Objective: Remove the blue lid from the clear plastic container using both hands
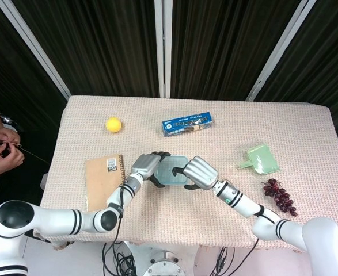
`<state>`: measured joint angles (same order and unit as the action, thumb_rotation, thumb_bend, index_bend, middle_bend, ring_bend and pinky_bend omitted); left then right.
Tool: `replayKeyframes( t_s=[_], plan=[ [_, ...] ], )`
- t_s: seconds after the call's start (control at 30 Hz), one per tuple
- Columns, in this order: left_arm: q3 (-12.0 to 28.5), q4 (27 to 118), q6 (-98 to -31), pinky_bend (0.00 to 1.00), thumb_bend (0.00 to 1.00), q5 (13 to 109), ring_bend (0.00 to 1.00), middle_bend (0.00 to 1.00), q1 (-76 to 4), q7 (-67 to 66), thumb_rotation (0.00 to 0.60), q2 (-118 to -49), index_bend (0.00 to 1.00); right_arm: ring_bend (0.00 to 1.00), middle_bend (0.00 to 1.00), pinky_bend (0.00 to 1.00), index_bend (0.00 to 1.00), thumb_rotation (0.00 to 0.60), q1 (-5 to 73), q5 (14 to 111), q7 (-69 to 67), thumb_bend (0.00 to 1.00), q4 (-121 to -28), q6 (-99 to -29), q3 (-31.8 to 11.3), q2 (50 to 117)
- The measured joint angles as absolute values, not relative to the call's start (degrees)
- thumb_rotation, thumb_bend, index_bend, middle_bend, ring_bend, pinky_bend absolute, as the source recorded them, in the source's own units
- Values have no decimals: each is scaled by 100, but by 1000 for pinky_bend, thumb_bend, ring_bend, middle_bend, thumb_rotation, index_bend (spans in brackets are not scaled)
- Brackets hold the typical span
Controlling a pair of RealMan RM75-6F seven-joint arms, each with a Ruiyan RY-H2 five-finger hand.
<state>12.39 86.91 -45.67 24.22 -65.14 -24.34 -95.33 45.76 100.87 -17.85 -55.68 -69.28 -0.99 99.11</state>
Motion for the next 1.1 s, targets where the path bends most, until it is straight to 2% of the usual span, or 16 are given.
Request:
replayKeyframes(
  t_s=[0.47, 1.1],
  plan=[
    [1228, 8622, -4470, 315, 0, 2560, 251, 353, -6495, -2178, 600, -9534, 319, 865, 846, 978, 474, 600, 4649, 10084, -2202, 0, -5404, -7105, -31, 9896],
    [1185, 8508, -4412, 305, 0, 2714, 251, 354, -6477, -1994, 600, -9550, 319, 864, 844, 978, 474, 600, 4673, 9973, -2479, 0, -5629, -7089, 9, 9702]
  ],
)
